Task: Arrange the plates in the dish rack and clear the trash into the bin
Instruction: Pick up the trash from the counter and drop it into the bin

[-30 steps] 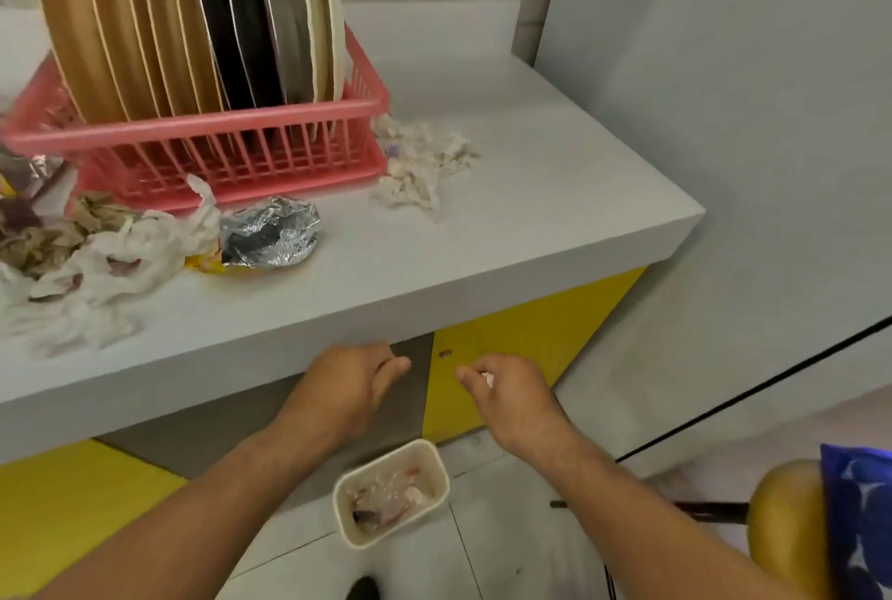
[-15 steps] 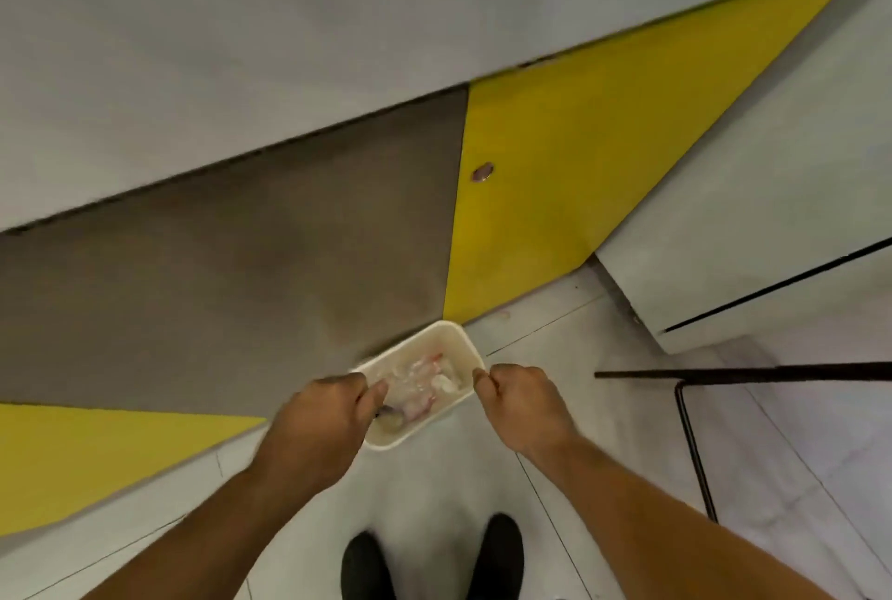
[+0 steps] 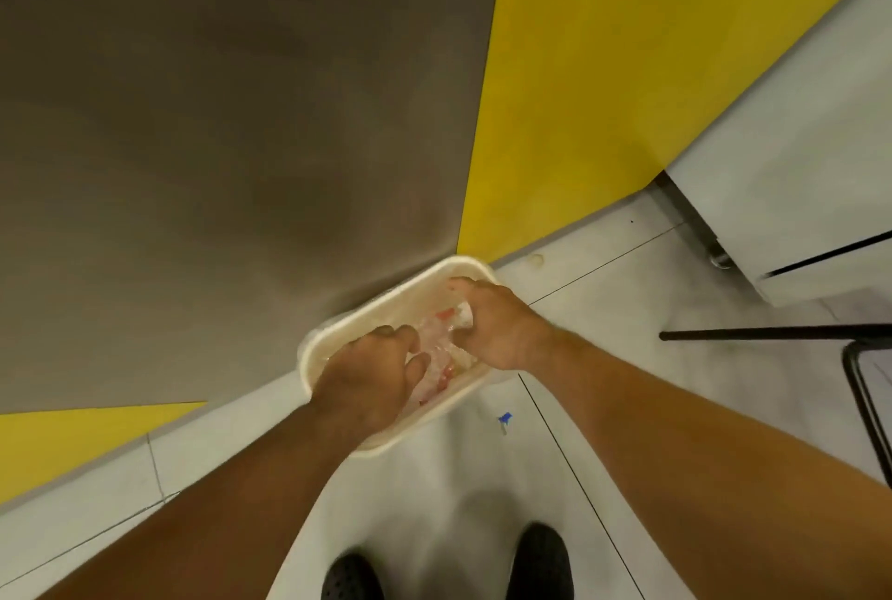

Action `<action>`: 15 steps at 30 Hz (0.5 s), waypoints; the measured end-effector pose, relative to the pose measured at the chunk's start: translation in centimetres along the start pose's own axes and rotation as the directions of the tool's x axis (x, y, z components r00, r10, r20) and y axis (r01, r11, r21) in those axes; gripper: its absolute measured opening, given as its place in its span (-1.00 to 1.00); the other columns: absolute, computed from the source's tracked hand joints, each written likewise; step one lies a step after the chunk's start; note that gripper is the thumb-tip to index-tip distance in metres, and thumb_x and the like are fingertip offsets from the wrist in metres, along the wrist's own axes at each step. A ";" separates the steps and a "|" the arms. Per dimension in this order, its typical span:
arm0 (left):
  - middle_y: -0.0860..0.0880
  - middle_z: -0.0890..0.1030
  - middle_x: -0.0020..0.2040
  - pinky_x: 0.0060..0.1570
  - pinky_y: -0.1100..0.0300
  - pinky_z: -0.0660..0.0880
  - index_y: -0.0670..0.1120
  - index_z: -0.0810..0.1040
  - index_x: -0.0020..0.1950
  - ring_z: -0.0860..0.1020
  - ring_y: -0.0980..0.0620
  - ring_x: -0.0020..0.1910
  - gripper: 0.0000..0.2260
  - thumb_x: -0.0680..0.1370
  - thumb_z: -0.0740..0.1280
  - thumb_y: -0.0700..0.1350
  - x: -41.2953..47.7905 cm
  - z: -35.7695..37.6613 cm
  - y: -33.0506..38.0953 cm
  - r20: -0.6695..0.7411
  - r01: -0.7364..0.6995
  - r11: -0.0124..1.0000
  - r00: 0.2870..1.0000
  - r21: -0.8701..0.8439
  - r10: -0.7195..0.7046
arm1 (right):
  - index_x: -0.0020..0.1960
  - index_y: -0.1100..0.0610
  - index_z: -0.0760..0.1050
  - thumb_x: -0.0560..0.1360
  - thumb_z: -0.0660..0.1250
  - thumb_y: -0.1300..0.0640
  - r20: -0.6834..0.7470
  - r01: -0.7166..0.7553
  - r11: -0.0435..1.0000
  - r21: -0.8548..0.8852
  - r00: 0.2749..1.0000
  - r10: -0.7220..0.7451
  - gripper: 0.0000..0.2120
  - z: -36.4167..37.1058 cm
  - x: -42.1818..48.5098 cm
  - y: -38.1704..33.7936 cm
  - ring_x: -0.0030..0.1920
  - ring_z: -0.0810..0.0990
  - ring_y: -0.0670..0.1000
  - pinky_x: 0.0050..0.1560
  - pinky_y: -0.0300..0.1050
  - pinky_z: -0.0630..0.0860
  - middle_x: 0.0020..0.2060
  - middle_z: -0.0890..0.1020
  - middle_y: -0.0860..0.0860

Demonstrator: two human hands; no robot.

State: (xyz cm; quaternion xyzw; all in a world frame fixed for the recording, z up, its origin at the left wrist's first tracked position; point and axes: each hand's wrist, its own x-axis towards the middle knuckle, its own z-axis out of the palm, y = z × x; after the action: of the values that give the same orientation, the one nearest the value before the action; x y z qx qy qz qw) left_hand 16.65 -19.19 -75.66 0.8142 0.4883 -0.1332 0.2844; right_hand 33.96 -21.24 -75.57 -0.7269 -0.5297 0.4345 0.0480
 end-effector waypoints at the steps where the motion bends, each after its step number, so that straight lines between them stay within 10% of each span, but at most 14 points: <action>1: 0.00 0.55 0.08 0.03 0.10 0.46 0.04 0.46 0.17 0.53 -0.06 0.00 -0.72 0.59 0.13 0.15 1.2 1.0 -0.2 0.030 0.010 0.999 0.999 0.035 -0.011 | 0.49 -0.03 0.22 0.51 0.33 0.19 0.021 0.023 1.000 0.016 0.999 -0.023 -0.40 -0.3 0.2 0.1 0.32 0.43 0.03 0.21 -0.25 0.37 0.40 0.40 -0.02; 10: -0.09 0.55 0.14 0.08 0.03 0.49 -0.02 0.52 0.14 0.53 -0.13 0.10 -0.78 0.59 0.14 -0.04 8.1 8.9 -2.9 0.288 -0.091 0.931 0.958 0.353 -0.015 | 0.37 -0.07 0.42 0.54 0.27 0.31 -0.070 0.108 0.979 0.172 0.993 -0.097 -0.52 -1.6 -0.5 0.9 0.23 0.52 -0.01 0.13 -0.21 0.50 0.31 0.50 -0.02; 15: -0.02 0.50 0.24 0.10 0.10 0.42 0.06 0.41 0.32 0.49 -0.09 0.18 -0.69 0.59 0.12 0.01 9.8 11.0 -1.8 0.393 0.028 0.984 0.915 0.175 -0.096 | 0.32 0.01 0.49 0.56 0.25 0.28 -0.122 0.140 0.980 0.141 0.985 -0.123 -0.63 -1.3 -0.6 2.2 0.21 0.55 -0.06 0.19 -0.24 0.48 0.25 0.56 -0.02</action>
State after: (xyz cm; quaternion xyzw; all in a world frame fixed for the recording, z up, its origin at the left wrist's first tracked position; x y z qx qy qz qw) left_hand 20.51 -17.99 -89.94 0.7747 0.4329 -0.3455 0.3051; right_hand 36.43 -22.23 -75.60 -0.7079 -0.5390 0.4271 0.1609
